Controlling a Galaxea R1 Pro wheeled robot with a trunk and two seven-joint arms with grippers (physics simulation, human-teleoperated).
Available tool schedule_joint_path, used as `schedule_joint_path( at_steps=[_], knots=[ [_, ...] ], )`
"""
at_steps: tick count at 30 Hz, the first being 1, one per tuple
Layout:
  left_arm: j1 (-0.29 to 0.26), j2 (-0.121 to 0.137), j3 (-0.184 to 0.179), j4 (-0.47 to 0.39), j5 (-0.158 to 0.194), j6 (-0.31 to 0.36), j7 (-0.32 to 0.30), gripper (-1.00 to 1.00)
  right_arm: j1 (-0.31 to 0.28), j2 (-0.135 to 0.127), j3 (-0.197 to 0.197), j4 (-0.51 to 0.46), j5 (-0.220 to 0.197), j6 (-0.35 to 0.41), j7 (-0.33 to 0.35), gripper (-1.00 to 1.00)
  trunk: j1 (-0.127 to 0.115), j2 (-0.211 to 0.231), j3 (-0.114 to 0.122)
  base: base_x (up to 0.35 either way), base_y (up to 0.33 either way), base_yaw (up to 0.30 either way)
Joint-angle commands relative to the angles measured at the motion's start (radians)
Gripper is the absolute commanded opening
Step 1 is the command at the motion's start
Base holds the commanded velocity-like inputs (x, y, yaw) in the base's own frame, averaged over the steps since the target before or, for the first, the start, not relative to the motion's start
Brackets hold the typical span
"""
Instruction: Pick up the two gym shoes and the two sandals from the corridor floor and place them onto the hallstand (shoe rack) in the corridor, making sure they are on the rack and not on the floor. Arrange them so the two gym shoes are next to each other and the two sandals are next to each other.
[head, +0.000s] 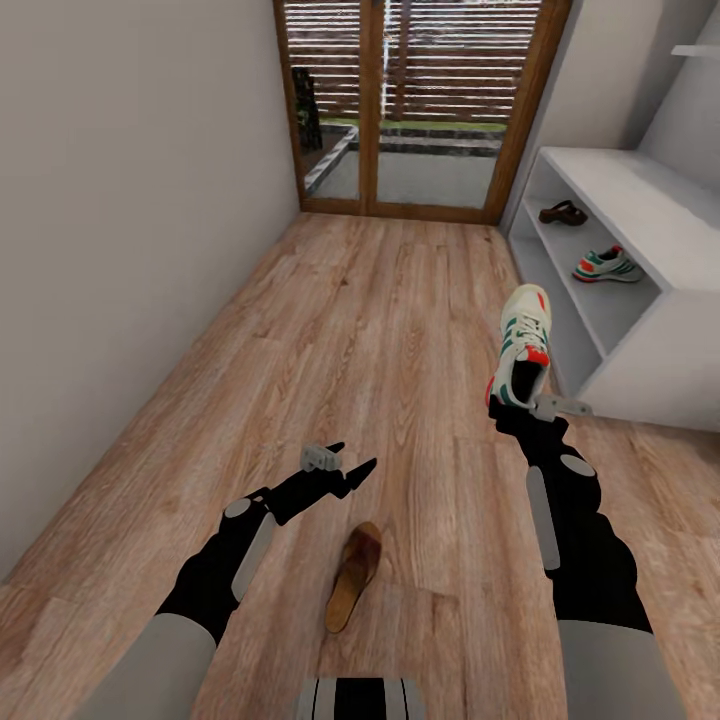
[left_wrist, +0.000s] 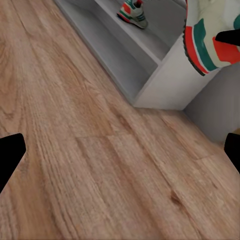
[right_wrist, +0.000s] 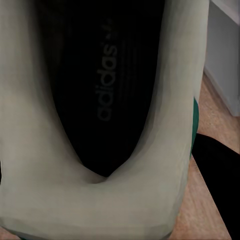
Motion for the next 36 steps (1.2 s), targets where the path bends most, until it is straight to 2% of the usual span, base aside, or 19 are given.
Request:
schedule_joint_path(
  at_steps=[1, 7, 13, 15, 17, 18, 20, 21, 24, 28, 36],
  knots=[
    [0.0, 0.0, 0.0, 0.0, 0.008, 0.005, -0.002, 1.0, -0.001, 0.001, -0.001, -0.001, -0.003, 0.005, -0.003, -1.0, 0.0, 0.0, -0.001, 0.0, -0.046, -0.001],
    [0.0, 0.004, 0.003, 0.0, 0.008, 0.004, -0.002, 1.0, -0.001, 0.001, 0.001, -0.001, -0.001, 0.006, -0.003, -1.0, 0.0, 0.0, 0.0, 0.0, -0.011, -0.047],
    [0.0, 0.022, 0.005, 0.0, 0.008, 0.004, 0.011, 1.0, -0.001, 0.001, 0.001, -0.001, -0.001, 0.007, -0.003, -1.0, 0.0, 0.0, 0.002, 0.0, -0.001, -0.099],
    [0.0, 0.029, 0.006, 0.001, 0.008, 0.005, 0.052, 1.0, -0.001, 0.001, 0.001, -0.001, -0.001, 0.007, -0.003, -1.0, 0.0, 0.0, 0.002, 0.0, 0.0, -0.005],
    [0.001, 0.044, 0.003, 0.005, 0.01, 0.005, 0.217, 1.0, -0.001, 0.001, 0.001, -0.001, -0.001, 0.007, -0.003, -1.0, 0.0, 0.0, 0.002, 0.0, 0.0, -0.001],
    [0.001, 0.045, 0.003, 0.005, 0.01, 0.005, 0.241, 1.0, -0.001, 0.001, 0.001, -0.001, -0.001, 0.007, -0.003, -1.0, 0.0, 0.0, 0.002, 0.0, 0.0, 0.0],
    [0.001, 0.046, 0.001, 0.009, 0.01, 0.005, 0.332, 1.0, -0.001, 0.001, 0.001, -0.001, -0.001, 0.007, -0.003, -1.0, 0.0, 0.0, 0.002, 0.0, 0.0, 0.0],
    [0.002, 0.046, 0.0, 0.013, 0.01, 0.005, 0.353, 1.0, -0.001, 0.001, 0.001, -0.001, -0.001, 0.008, -0.003, -1.0, 0.0, 0.0, 0.002, 0.0, 0.0, 0.0],
    [0.002, 0.043, -0.003, 0.052, 0.008, 0.004, 0.461, 1.0, -0.001, 0.001, 0.001, -0.001, -0.002, 0.009, -0.003, -1.0, 0.0, 0.0, 0.002, 0.0, 0.0, 0.0],
    [0.001, 0.042, -0.003, 0.074, 0.007, 0.003, 0.512, 1.0, -0.001, 0.001, 0.001, -0.002, -0.003, 0.022, -0.002, -1.0, 0.0, 0.0, 0.002, 0.0, 0.0, 0.0],
    [0.001, 0.043, -0.004, 0.081, 0.007, 0.002, 0.525, 1.0, -0.001, 0.001, 0.001, -0.003, -0.003, 0.028, -0.001, -1.0, 0.0, 0.0, 0.002, -0.04, 0.0, 0.0]
  ],
)
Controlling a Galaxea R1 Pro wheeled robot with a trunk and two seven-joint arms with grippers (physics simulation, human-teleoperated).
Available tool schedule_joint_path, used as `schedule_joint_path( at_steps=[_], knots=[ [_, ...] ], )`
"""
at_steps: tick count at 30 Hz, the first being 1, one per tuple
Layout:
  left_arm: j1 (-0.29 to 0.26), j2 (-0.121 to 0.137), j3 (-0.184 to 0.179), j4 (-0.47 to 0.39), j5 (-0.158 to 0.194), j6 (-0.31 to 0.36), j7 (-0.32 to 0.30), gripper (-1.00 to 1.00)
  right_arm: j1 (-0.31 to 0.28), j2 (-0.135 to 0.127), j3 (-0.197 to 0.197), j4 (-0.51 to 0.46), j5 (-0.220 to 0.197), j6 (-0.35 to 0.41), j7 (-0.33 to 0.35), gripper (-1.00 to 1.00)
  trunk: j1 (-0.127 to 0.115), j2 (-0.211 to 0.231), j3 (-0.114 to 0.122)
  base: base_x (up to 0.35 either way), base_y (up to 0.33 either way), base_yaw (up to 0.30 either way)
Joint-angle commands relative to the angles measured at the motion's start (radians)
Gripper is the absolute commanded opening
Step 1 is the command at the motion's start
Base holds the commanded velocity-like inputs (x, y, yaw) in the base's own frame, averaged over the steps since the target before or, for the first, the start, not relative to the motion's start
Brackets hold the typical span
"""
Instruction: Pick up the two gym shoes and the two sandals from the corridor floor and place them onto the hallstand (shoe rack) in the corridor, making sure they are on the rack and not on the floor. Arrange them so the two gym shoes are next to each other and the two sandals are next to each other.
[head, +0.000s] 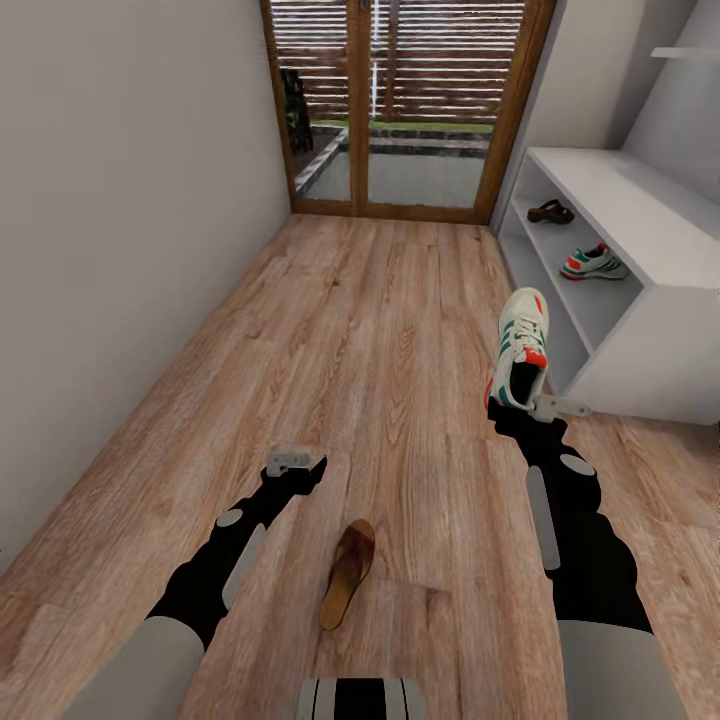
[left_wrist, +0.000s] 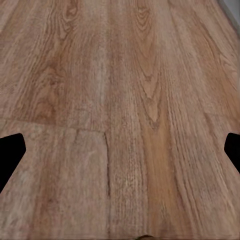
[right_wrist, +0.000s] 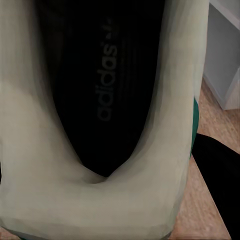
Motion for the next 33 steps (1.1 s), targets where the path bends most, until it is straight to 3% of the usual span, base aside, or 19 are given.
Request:
schedule_joint_path(
  at_steps=[1, 15, 22, 25, 28, 33],
  knots=[
    [0.0, 0.0, 0.0, -0.001, 0.01, 0.005, -0.003, 1.0, -0.001, 0.001, 0.0, -0.001, -0.003, 0.005, -0.003, -1.0, -0.001, 0.0, -0.001, -0.217, 0.0, 0.0],
    [0.0, 0.002, 0.001, 0.001, 0.012, 0.006, -0.001, 1.0, -0.001, 0.001, 0.001, -0.001, -0.003, 0.005, -0.003, -1.0, -0.001, 0.0, -0.001, -0.327, 0.001, -0.24],
    [0.0, 0.004, 0.001, 0.001, 0.012, 0.005, 0.001, 1.0, -0.001, 0.001, 0.003, -0.001, -0.001, 0.005, -0.004, -1.0, -0.001, 0.0, -0.001, -0.136, 0.109, -0.047],
    [0.0, 0.004, 0.002, 0.042, 0.006, 0.005, 0.062, 1.0, -0.001, 0.001, 0.002, -0.001, -0.002, 0.005, -0.003, -1.0, -0.001, 0.0, -0.001, -0.001, 0.002, 0.0],
    [0.0, 0.001, -0.002, 0.102, -0.005, 0.003, 0.201, 1.0, -0.001, 0.0, 0.001, 0.0, -0.003, 0.033, -0.003, -1.0, -0.001, 0.0, -0.001, 0.0, 0.0, 0.0],
    [0.0, -0.001, -0.028, 0.141, -0.027, -0.025, 0.262, 1.0, -0.001, -0.001, 0.001, -0.001, -0.008, 0.163, -0.002, -1.0, -0.001, 0.0, -0.001, 0.0, 0.0, 0.0]
  ],
)
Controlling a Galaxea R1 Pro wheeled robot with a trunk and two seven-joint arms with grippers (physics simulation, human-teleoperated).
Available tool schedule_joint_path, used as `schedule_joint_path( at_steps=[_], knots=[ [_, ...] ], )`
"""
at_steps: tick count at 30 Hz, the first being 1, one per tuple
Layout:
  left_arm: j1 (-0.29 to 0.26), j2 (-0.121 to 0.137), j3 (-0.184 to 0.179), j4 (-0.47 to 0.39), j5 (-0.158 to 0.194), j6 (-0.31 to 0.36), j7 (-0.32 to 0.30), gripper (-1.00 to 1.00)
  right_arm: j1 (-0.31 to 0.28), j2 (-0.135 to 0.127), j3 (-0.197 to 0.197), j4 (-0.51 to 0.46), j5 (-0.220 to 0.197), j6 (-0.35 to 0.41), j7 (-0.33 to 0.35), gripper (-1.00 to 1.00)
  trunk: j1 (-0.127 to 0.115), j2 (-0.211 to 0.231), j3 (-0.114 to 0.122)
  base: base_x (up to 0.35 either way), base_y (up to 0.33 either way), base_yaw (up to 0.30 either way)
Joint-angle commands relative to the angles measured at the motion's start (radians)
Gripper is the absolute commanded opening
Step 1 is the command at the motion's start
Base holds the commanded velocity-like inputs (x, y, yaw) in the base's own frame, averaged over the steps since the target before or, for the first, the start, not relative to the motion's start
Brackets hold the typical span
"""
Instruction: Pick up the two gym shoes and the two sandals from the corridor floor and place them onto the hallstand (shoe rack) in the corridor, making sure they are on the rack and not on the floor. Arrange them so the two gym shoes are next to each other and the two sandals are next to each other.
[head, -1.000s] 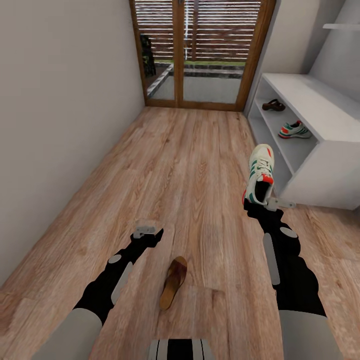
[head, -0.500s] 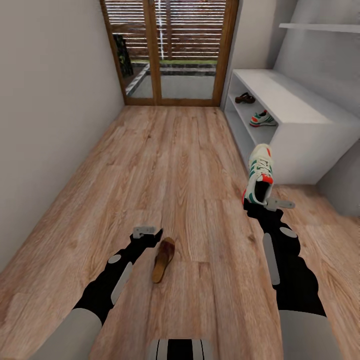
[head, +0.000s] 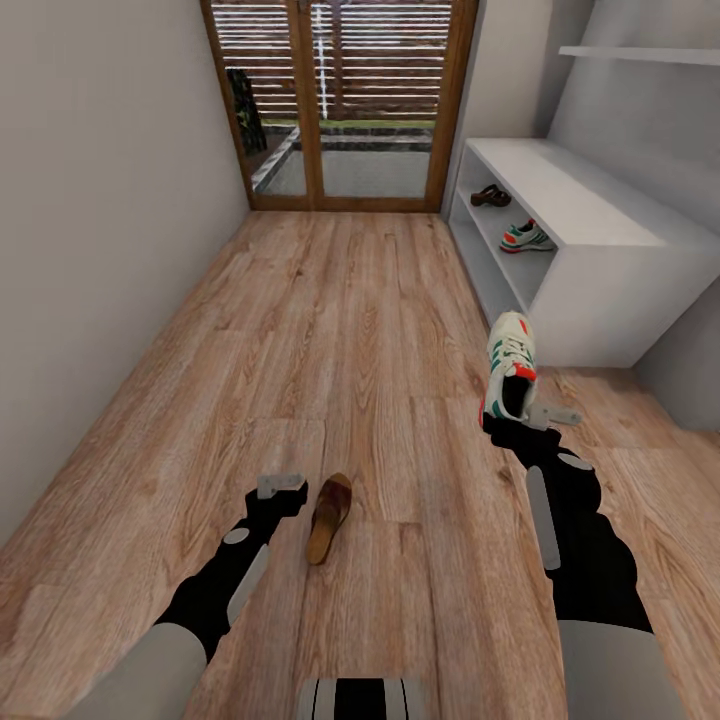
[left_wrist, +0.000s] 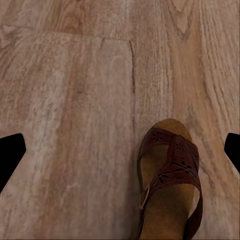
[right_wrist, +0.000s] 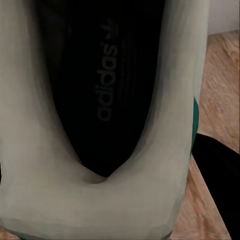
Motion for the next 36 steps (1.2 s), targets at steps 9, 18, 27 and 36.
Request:
schedule_joint_path(
  at_steps=[9, 18, 27, 36],
  knots=[
    [0.0, 0.002, -0.014, 0.043, 0.005, -0.069, 0.021, 1.0, -0.001, 0.001, 0.001, -0.002, 0.003, 0.052, -0.005, -1.0, 0.0, 0.0, -0.001, 0.0, 0.0, 0.0],
    [0.0, 0.002, -0.014, 0.046, 0.004, -0.074, 0.021, 1.0, -0.001, 0.001, 0.001, -0.002, 0.003, 0.053, -0.005, -1.0, 0.0, 0.0, -0.001, 0.0, 0.0, 0.0],
    [0.0, 0.002, -0.014, 0.046, 0.004, -0.074, 0.021, 1.0, -0.001, 0.001, -0.001, -0.002, 0.003, 0.054, -0.005, -1.0, 0.002, -0.001, -0.027, 0.0, 0.0, 0.0],
    [0.0, 0.002, -0.053, 0.05, 0.003, -0.074, 0.02, 1.0, -0.001, 0.0, -0.005, -0.003, 0.004, 0.054, -0.006, -1.0, 0.006, -0.003, -0.077, 0.0, 0.0, 0.0]
  ],
)
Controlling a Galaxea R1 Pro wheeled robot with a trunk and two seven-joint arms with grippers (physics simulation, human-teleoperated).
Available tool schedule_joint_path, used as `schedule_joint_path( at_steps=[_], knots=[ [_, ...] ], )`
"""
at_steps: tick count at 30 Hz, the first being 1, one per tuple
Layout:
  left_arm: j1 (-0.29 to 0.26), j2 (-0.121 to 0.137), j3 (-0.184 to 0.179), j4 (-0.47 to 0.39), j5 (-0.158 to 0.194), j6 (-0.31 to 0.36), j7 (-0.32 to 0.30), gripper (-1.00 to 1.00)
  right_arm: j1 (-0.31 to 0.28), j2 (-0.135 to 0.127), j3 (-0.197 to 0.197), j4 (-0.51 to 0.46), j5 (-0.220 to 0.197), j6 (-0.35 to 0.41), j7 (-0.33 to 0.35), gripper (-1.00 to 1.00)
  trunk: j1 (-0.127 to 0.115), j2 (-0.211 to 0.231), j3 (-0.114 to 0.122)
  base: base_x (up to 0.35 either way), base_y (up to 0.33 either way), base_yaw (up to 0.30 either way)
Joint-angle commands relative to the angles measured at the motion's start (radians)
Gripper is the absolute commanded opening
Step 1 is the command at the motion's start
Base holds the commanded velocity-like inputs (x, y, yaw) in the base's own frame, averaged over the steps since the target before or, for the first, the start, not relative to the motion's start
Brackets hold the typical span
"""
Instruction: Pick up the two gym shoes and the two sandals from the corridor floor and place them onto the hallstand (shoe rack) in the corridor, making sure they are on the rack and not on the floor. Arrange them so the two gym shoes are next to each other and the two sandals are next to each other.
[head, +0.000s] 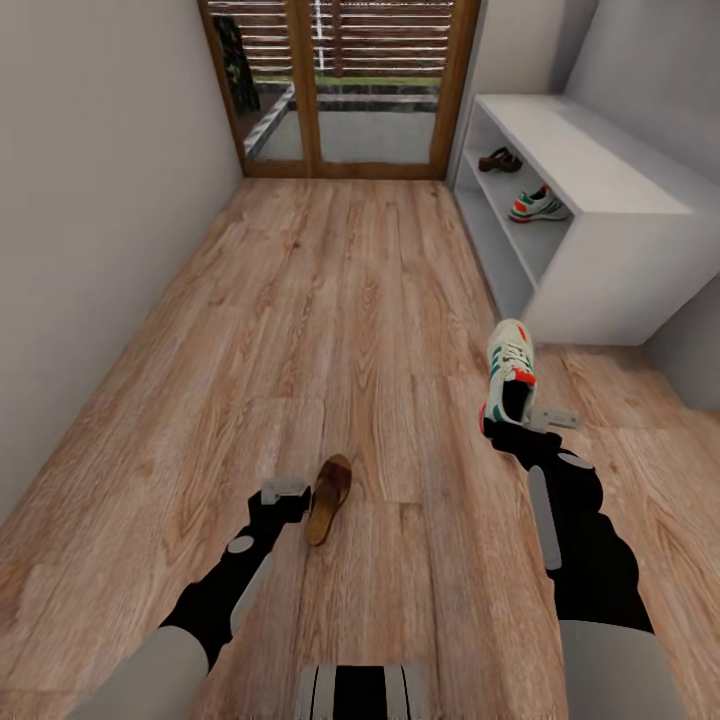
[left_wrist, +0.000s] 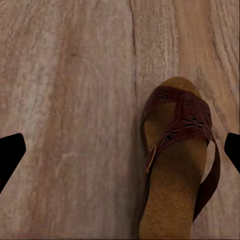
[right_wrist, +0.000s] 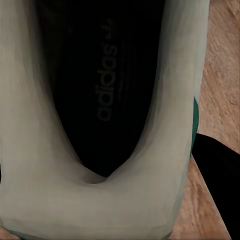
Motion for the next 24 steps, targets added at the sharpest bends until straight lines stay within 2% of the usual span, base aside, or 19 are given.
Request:
schedule_joint_path(
  at_steps=[1, 7, 11, 21, 24],
  knots=[
    [-0.001, 0.001, -0.015, 0.0, 0.01, -0.004, 0.008, 1.0, -0.001, 0.0, -0.003, -0.001, -0.004, 0.004, -0.004, -1.0, 0.0, -0.001, -0.006, 0.0, 0.0, -0.011],
    [-0.005, 0.0, -0.117, -0.004, 0.009, -0.003, 0.005, 1.0, -0.001, 0.0, -0.03, -0.004, -0.004, 0.005, -0.004, -1.0, 0.003, -0.002, -0.039, 0.0, 0.0, -0.05],
    [-0.007, 0.0, -0.152, -0.006, 0.009, -0.004, 0.005, 1.0, -0.001, 0.0, -0.032, -0.004, -0.004, 0.005, -0.004, -1.0, 0.005, -0.003, -0.061, 0.0, 0.0, -0.064],
    [-0.007, 0.003, -0.162, -0.001, 0.01, -0.004, 0.004, 1.0, -0.001, 0.0, -0.032, -0.006, -0.004, 0.005, -0.004, -1.0, 0.009, -0.005, -0.115, 0.0, 0.0, -0.06],
    [-0.007, 0.005, -0.162, -0.001, 0.01, -0.004, 0.005, 1.0, -0.001, 0.0, -0.031, -0.006, -0.004, 0.005, -0.004, -1.0, 0.009, -0.005, -0.117, 0.0, 0.0, -0.012]
  ],
)
